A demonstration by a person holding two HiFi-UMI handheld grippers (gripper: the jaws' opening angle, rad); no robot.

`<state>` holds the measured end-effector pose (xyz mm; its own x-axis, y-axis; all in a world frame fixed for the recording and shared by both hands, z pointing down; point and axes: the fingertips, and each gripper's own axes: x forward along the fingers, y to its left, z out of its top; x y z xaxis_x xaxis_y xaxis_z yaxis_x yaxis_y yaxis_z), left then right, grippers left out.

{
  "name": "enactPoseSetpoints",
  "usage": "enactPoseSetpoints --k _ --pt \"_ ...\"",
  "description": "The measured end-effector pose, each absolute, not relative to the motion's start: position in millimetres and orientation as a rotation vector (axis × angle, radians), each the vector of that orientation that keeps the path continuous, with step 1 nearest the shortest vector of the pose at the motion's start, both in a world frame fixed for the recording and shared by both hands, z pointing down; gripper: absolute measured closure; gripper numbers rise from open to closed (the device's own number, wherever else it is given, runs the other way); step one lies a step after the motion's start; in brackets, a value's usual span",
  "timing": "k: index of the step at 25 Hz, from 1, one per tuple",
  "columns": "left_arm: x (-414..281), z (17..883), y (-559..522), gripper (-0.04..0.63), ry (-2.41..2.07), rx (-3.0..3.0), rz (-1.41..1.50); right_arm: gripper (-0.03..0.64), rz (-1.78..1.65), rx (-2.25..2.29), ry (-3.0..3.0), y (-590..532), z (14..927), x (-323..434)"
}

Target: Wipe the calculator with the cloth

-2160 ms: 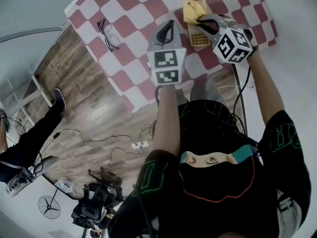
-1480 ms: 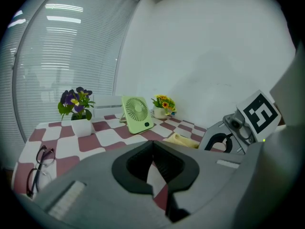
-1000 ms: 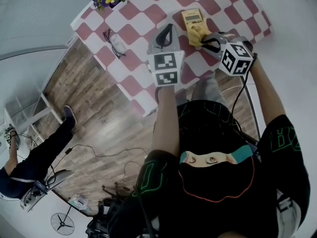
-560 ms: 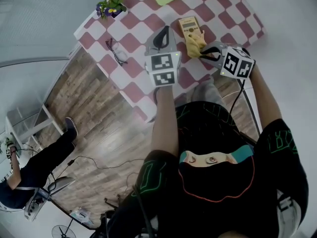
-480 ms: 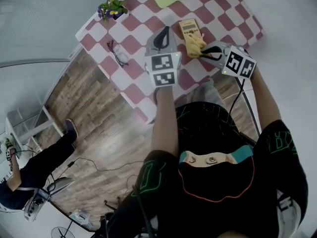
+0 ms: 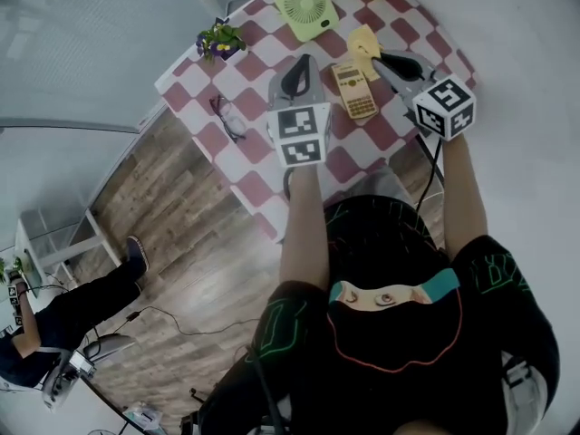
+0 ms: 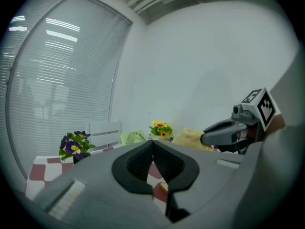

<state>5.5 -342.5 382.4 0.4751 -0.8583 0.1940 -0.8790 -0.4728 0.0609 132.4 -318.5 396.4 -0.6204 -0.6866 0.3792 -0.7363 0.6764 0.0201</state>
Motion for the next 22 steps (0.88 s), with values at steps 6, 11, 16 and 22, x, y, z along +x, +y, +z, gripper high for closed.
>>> enactPoseSetpoints --k 6,11,16,22 --pt "4.6 355.0 -346.6 0.584 -1.579 2.578 0.147 0.58 0.304 1.589 -2.542 -341.3 348.8 170.4" --pt "9.9 328.8 -351.9 0.584 -1.636 2.595 0.116 0.58 0.275 1.738 -2.464 -340.8 332.4 201.1" --pt "27.9 304.5 -355.4 0.584 -1.654 2.618 0.091 0.58 0.217 1.791 -2.454 -340.9 311.2 220.7" --pt "46.4 290.0 -360.8 0.585 -1.695 2.627 0.062 0.58 0.13 1.788 -2.46 -344.8 293.6 238.4"
